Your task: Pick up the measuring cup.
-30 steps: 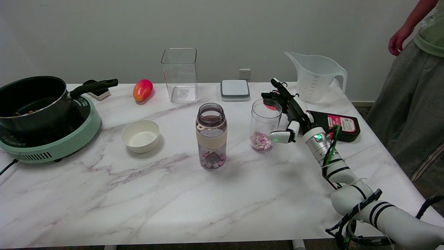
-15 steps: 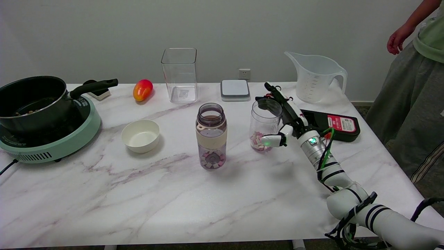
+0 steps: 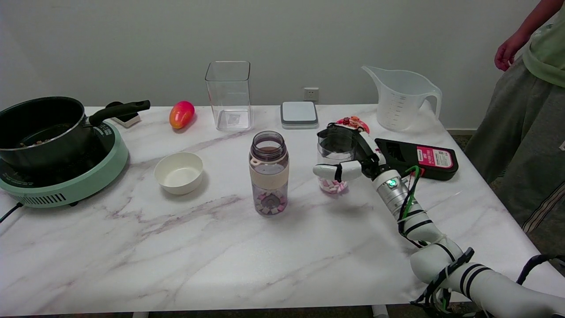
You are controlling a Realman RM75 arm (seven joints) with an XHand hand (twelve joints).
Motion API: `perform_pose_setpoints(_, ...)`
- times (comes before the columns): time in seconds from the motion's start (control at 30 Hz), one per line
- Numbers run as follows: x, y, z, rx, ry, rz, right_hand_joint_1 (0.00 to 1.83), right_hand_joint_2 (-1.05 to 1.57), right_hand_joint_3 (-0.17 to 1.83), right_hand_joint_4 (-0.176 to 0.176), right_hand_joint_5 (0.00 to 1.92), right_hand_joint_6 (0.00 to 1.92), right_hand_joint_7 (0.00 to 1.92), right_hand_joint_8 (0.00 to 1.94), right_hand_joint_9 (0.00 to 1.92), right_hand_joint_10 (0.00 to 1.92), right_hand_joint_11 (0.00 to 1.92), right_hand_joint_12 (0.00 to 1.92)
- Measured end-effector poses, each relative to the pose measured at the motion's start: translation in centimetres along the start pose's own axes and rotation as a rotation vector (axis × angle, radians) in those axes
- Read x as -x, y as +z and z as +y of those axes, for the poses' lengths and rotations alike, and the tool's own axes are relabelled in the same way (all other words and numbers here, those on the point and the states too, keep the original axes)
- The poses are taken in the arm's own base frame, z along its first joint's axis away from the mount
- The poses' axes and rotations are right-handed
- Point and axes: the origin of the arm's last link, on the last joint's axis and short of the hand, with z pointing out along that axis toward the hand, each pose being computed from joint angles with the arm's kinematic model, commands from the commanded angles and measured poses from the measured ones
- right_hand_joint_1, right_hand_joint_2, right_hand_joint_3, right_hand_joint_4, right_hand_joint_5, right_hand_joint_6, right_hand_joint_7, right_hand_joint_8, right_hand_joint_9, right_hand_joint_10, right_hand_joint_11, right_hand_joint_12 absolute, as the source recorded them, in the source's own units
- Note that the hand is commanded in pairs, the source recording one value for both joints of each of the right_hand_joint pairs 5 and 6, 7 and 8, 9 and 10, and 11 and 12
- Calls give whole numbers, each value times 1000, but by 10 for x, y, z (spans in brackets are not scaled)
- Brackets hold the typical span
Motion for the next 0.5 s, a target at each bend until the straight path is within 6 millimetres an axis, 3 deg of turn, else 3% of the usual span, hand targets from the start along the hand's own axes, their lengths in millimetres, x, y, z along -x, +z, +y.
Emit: perform_pose_setpoints(0.5,0,0,1,4,-20,26,1320,966,580,0,1361,1361,1512,1512,1432,1432,1155,1155)
